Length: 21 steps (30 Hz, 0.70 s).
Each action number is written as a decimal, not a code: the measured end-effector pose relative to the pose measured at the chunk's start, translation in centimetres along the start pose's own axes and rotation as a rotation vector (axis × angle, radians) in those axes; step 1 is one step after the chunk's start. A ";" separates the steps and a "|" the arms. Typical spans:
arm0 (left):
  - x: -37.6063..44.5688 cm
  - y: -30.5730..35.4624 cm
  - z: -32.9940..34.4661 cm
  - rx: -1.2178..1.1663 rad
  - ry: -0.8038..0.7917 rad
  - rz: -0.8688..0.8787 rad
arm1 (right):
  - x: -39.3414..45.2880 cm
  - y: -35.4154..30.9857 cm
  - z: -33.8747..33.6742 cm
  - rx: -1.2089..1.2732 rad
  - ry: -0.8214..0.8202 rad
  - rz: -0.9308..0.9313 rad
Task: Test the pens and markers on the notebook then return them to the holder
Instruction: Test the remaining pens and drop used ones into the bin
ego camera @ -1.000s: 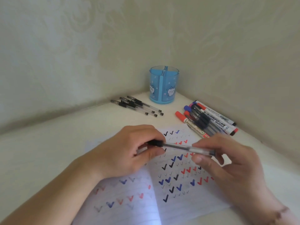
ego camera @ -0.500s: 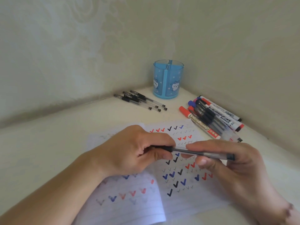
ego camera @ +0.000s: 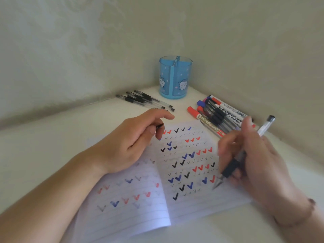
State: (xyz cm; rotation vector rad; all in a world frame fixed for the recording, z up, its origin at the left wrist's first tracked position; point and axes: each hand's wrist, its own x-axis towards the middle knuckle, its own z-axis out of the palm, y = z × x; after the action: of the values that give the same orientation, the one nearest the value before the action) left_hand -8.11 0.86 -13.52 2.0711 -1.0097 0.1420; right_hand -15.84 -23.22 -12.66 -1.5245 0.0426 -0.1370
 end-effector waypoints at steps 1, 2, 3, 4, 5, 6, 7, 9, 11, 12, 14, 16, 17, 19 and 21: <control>0.1 0.0 0.0 0.011 0.013 -0.007 | -0.3 -0.1 0.0 -0.076 -0.069 0.014; 0.1 0.0 0.1 0.021 0.027 -0.014 | -0.5 -0.4 0.1 -0.130 -0.125 0.024; 0.2 0.0 0.1 0.034 0.037 -0.020 | -0.7 -0.6 0.1 -0.182 -0.166 0.011; 0.2 0.0 0.2 0.046 0.044 -0.024 | -0.7 -0.6 0.1 -0.239 -0.190 -0.021; 0.2 0.0 0.2 0.058 0.049 -0.027 | -0.7 -0.5 0.0 -0.292 -0.196 -0.046; 0.2 -0.1 0.2 0.066 0.050 -0.030 | -0.6 -0.3 0.0 -0.322 -0.182 -0.061; 0.2 -0.2 0.2 0.068 0.050 -0.033 | -0.6 0.1 -0.1 -0.339 -0.160 -0.076; 0.2 -0.3 0.2 0.078 0.041 -0.038 | -0.5 0.5 0.0 -0.396 -0.124 -0.136; 0.2 -0.3 0.1 0.103 0.029 -0.039 | -0.5 0.7 0.1 -0.457 -0.127 -0.179; 0.2 -0.3 0.1 0.111 0.028 -0.038 | -0.5 0.7 0.0 -0.476 -0.138 -0.189; 0.3 -0.3 0.1 0.107 0.029 -0.036 | -0.4 0.9 -0.1 -0.497 -0.148 -0.197; 0.3 -0.2 0.1 0.096 0.028 -0.031 | -0.4 1.0 -0.2 -0.520 -0.153 -0.202; 0.3 -0.2 0.1 0.096 0.026 -0.025 | -0.3 1.0 -0.1 -0.529 -0.159 -0.206; 0.3 -0.1 0.0 0.097 0.022 -0.023 | -0.3 1.1 -0.1 -0.539 -0.176 -0.208; 0.3 -0.1 0.0 0.095 0.019 -0.028 | -0.3 1.1 -0.1 -0.536 -0.186 -0.205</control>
State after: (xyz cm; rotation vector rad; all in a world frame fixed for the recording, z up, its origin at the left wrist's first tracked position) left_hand -7.80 0.71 -13.49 2.1645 -0.9789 0.1981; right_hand -16.07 -23.25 -13.76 -2.0704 -0.2440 -0.1543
